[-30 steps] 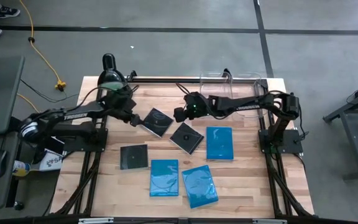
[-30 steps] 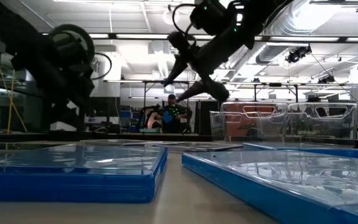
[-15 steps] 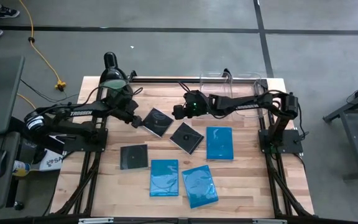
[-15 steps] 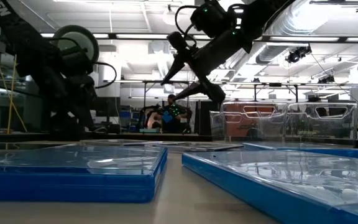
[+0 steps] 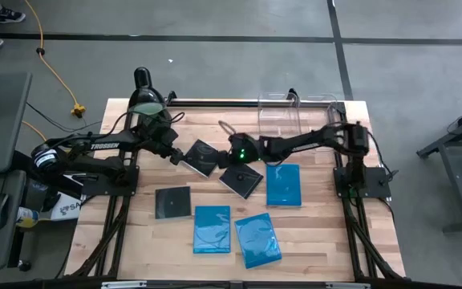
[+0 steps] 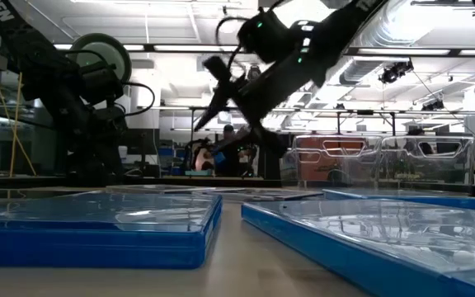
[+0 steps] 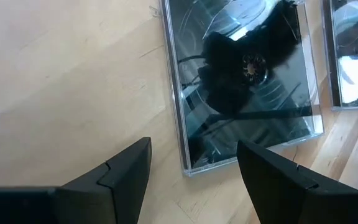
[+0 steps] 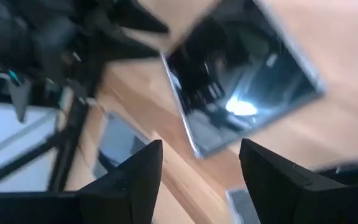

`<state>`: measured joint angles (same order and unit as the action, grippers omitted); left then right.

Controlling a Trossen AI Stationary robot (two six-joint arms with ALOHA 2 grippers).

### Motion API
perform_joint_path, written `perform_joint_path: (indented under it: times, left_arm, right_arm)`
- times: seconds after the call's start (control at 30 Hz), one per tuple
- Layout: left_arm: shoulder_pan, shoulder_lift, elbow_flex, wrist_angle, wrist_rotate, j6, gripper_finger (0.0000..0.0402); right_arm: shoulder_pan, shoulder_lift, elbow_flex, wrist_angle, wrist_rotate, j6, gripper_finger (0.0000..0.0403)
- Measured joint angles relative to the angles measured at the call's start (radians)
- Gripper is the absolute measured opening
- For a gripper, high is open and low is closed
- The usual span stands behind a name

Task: Pick & place jewel cases by type
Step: Put the top black CD case into the right transparent bin

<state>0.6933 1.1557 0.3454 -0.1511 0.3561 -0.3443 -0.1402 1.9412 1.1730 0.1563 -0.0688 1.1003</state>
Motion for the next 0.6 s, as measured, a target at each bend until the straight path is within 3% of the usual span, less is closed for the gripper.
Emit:
perform_joint_path:
  times: [0.2, 0.6]
  left_arm:
    - [-0.002, 0.000, 0.000, 0.000, -0.007, 0.000, 0.0236]
    - [-0.002, 0.000, 0.000, -0.009, -0.009, 0.000, 0.0236]
  right_arm:
    - [-0.023, 0.069, 0.080, -0.016, -0.041, -0.009, 0.0200]
    - [-0.098, 0.102, 0.255, -0.369, 0.005, -0.272, 0.0200]
